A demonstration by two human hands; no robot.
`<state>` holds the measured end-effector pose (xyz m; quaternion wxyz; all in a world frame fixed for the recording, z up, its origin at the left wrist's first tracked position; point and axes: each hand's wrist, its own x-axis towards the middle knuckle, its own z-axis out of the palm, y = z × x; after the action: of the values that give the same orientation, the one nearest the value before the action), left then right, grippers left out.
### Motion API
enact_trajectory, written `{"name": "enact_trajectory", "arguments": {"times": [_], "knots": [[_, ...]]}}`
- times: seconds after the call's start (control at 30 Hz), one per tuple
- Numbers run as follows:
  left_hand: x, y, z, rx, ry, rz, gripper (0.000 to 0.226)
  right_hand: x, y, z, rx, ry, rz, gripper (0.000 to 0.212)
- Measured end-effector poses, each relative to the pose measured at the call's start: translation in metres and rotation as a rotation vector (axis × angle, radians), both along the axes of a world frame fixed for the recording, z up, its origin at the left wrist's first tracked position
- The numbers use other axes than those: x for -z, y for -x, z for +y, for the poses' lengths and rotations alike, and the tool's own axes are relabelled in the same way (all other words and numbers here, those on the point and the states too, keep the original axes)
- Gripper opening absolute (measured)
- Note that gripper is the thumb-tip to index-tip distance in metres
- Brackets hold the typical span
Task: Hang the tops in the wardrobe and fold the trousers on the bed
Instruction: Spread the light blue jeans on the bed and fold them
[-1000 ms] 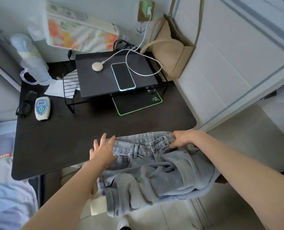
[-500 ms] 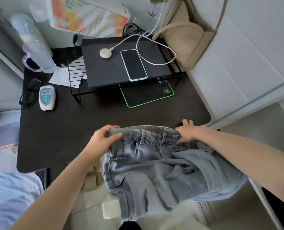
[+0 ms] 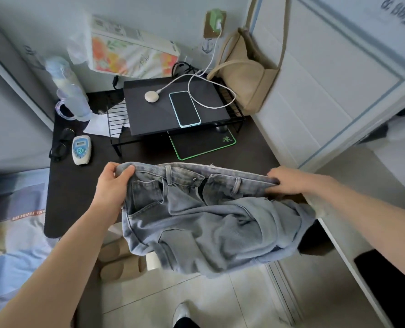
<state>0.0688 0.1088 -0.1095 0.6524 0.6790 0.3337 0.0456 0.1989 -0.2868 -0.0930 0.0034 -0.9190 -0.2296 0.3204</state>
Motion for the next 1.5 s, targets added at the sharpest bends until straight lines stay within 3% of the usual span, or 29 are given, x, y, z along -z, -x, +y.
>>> {"name": "enact_trajectory", "arguments": {"times": [0.1,0.2,0.27,0.4,0.5,0.67,0.83,0.97,1.07,1.1,1.17,1.33,1.5], "knots": [[-0.023,0.021,-0.015,0.102,-0.124,-0.028,0.018,-0.028,0.025,-0.012,0.376,-0.387,0.054,0.013],[-0.045,0.051,-0.042,0.205,-0.189,-0.062,0.018,-0.048,0.056,-0.026,0.543,-0.666,-0.050,0.030],[-0.056,0.072,-0.061,0.199,-0.171,-0.096,0.020,-0.059,0.078,-0.030,0.583,-0.832,-0.098,0.028],[-0.077,0.120,-0.121,0.016,-0.140,-0.218,0.022,-0.077,0.141,-0.040,0.644,-1.132,-0.113,0.022],[-0.086,0.154,-0.155,-0.163,-0.171,-0.301,0.018,-0.084,0.175,-0.058,0.763,-1.326,0.034,0.031],[-0.100,0.215,-0.188,-0.244,-0.299,-0.330,0.012,-0.084,0.234,-0.081,0.609,-1.219,0.032,0.011],[-0.110,0.282,-0.181,-0.387,-0.425,-0.328,0.015,-0.102,0.273,-0.076,0.387,-1.066,0.266,0.028],[-0.118,0.350,-0.157,-0.515,-0.495,-0.315,0.022,-0.118,0.292,-0.048,0.050,-0.916,0.074,0.024],[-0.120,0.403,-0.132,-0.540,-0.542,-0.271,0.027,-0.134,0.300,-0.021,-0.227,-0.878,-0.070,0.058],[-0.119,0.415,-0.125,-0.524,-0.557,-0.245,0.028,-0.138,0.299,-0.017,-0.338,-0.847,-0.103,0.060],[-0.119,0.460,-0.106,-0.523,-0.615,-0.164,0.026,-0.140,0.301,0.012,-0.543,-0.784,-0.117,0.049],[-0.122,0.573,-0.069,-0.606,-0.676,-0.022,0.029,-0.152,0.311,0.092,-0.790,-0.650,-0.096,0.029],[-0.144,0.664,-0.042,-0.709,-0.736,0.061,0.021,-0.173,0.350,0.188,-0.808,-0.784,-0.092,0.004]]}}
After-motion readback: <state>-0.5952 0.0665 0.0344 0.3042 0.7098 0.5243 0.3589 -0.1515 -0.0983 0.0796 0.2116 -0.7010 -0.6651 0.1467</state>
